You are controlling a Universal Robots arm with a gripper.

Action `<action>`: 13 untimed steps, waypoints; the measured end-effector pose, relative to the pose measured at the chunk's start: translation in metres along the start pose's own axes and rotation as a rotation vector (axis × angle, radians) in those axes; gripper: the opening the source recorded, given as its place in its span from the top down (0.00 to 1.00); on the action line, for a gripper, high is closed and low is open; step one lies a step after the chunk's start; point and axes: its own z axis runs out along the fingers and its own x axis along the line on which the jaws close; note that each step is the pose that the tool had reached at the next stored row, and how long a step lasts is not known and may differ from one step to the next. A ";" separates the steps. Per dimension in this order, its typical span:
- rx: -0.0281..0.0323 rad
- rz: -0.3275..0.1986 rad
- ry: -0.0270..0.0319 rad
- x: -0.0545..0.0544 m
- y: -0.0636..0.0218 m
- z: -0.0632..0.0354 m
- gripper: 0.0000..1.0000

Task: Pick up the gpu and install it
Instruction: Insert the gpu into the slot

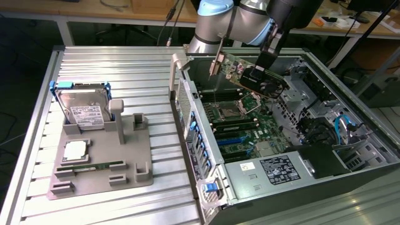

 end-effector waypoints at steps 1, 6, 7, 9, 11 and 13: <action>-0.0001 -0.004 0.0002 0.000 0.0000 0.0001 0.73; -0.0004 -0.013 0.0004 0.000 0.0000 0.0005 0.73; -0.0005 -0.015 0.0005 0.000 0.0000 0.0005 0.73; -0.0006 -0.019 0.0007 0.000 0.0000 0.0007 0.73; -0.0008 -0.022 0.0008 0.000 0.0000 0.0008 0.73; -0.0010 -0.027 0.0009 0.000 0.0000 0.0009 0.73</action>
